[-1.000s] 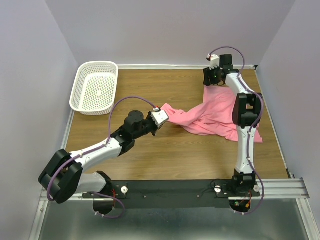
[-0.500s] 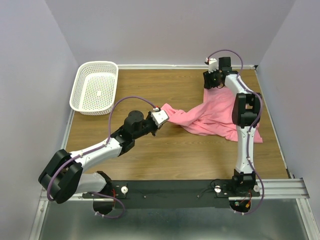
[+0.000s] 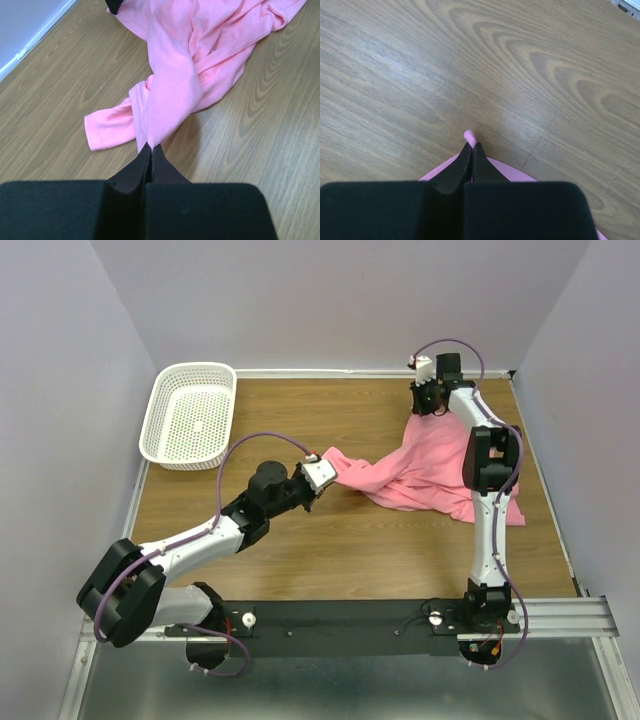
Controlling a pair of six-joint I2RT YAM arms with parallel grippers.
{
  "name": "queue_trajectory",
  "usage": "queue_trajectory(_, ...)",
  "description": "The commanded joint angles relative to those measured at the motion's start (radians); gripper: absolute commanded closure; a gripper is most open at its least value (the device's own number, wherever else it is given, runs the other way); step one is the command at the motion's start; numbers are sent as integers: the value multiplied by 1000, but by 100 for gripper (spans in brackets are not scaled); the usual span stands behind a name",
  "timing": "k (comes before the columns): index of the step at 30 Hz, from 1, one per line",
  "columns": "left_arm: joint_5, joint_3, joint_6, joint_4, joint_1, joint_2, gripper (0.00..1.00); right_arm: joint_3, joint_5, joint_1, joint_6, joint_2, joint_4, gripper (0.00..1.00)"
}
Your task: Fold and stack the t-shirts
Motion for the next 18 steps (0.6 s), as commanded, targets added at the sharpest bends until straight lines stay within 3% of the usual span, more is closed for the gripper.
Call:
queue_trajectory(1, -89, 24, -43, 18, -4, -39, 100, -48, -44, -3, 9, -81, -70, 99)
queue_trajectory(6, -198, 59, -86, -17, -1, -154, 100, -211, -130, -1, 35, -396, -67, 99)
queue_trajectory(10, -308, 96, -115, -54, 1, -371, 100, -433, -173, -1, 46, -800, -61, 99)
queue_trajectory(12, -342, 128, -128, -97, 4, -472, 100, -459, -141, 0, 58, -924, -56, 99)
queue_trajectory(16, -368, 287, -128, -162, 1, -586, 100, -355, -6, -3, 58, -1165, -58, 99)
queue_trajectory(18, -350, 379, -146, -174, 3, -622, 100, -221, 31, -3, 66, -1245, -65, 99)
